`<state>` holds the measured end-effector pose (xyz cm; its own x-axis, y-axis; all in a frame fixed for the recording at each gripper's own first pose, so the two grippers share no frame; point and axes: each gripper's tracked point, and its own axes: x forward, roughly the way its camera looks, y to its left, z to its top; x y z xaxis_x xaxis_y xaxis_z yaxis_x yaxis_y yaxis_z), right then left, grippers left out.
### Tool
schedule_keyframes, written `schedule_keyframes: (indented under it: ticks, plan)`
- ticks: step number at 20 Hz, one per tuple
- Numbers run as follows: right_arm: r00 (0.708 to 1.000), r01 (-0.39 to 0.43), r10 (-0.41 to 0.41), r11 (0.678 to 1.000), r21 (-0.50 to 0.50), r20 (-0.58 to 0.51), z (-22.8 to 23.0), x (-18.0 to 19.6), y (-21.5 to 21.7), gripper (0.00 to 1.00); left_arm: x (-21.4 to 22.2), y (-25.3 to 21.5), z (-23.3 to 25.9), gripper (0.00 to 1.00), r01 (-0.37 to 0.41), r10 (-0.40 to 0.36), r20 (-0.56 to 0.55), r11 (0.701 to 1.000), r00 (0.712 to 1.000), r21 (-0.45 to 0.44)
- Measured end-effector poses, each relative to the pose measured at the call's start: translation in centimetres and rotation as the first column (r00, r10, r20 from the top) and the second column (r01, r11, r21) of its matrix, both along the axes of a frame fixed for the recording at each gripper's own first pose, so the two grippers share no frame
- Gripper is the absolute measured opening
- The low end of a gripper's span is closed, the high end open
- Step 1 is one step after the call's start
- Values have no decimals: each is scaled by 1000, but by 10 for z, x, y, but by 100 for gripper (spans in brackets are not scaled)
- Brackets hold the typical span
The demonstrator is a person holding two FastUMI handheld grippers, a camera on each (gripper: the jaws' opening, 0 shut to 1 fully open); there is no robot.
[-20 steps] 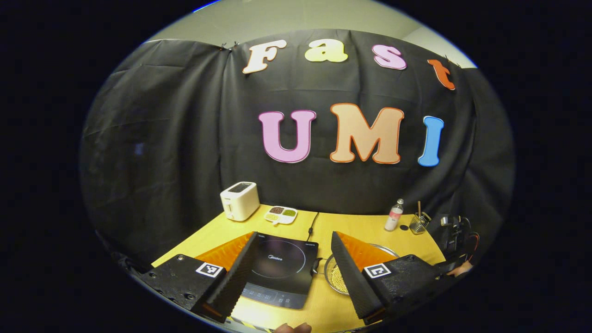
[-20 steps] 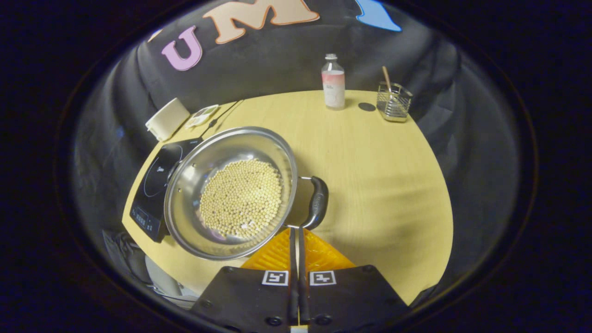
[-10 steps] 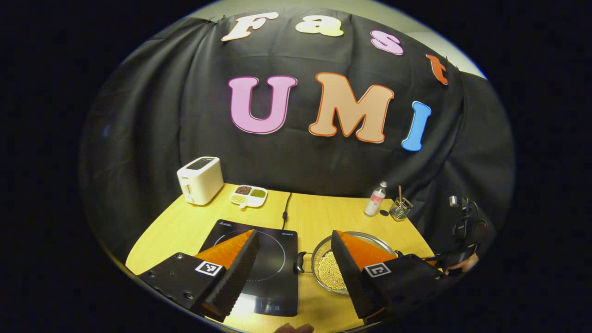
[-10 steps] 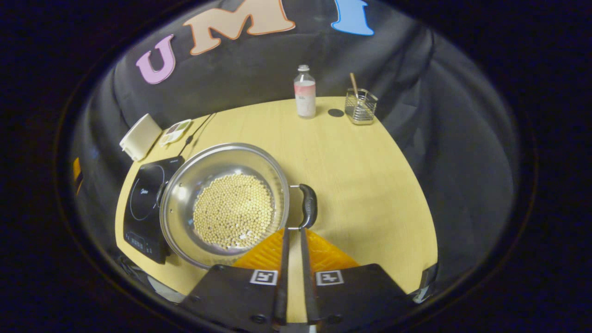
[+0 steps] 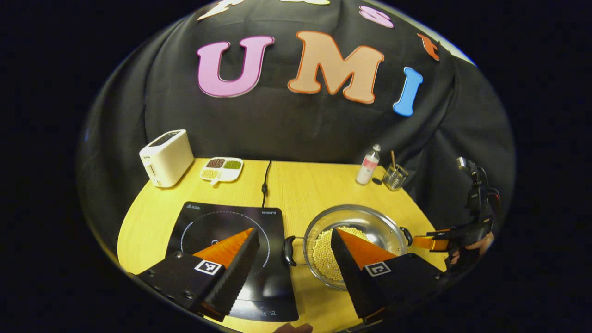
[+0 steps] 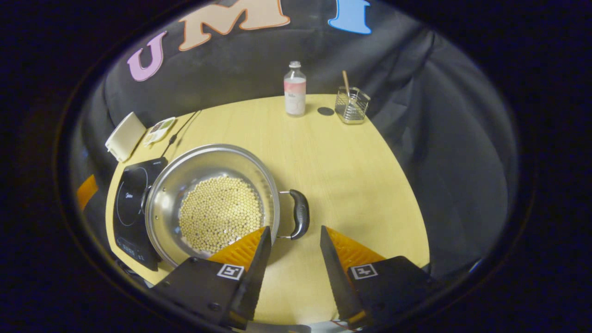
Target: First push the handle of the pot to place it horizontally, then grasp the pot with both hands and set it on the induction cooktop.
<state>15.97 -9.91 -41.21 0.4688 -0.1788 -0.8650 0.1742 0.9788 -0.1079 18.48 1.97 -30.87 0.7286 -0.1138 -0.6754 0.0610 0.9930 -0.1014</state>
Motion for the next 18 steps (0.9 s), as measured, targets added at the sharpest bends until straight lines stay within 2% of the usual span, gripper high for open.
schedule_keyframes:
  ticks: [1, 3, 4, 5, 7, 10, 11, 12, 15, 18]
  plan:
    - [1000, -8, 8, 1000, 6, 3, -4, 7, -1, 66, 3, -3, -10, 96, 5, -5, -16, 1000, 1000, 3]
    - [1000, -18, 19, 1000, 20, -25, -16, 11, -4, 69, 2, -6, -32, 96, 4, -3, -68, 1000, 998, 13]
    - [999, -25, 26, 999, 26, -31, -21, 14, -3, 67, 1, -5, -42, 100, -2, 4, -97, 1000, 995, 18]
    - [999, -33, 34, 999, 30, -40, -27, 17, -4, 66, 4, -5, -51, 96, -7, 10, -115, 1000, 993, 20]
    - [997, -44, 46, 998, 44, -66, -38, 21, -4, 66, 6, -4, -70, 96, -11, 16, -167, 999, 986, 30]
    - [995, -48, 52, 998, 45, -91, -52, 28, -2, 69, 16, -7, -94, 96, 5, 2, -212, 999, 977, 34]
    - [994, -53, 57, 998, 41, -97, -55, 28, -3, 69, 19, -9, -100, 100, 13, -5, -223, 999, 975, 36]
    - [994, -57, 60, 998, 38, -95, -57, 29, -5, 70, 23, -11, -105, 96, 19, -10, -229, 999, 973, 37]
    - [993, -50, 55, 997, 53, -107, -63, 32, -7, 76, 24, -16, -120, 95, 14, -7, -273, 1000, 962, 22]
    - [994, -42, 49, 997, 65, -102, -67, 38, -10, 76, 21, -22, -131, 94, 9, -4, -302, 1000, 953, 17]
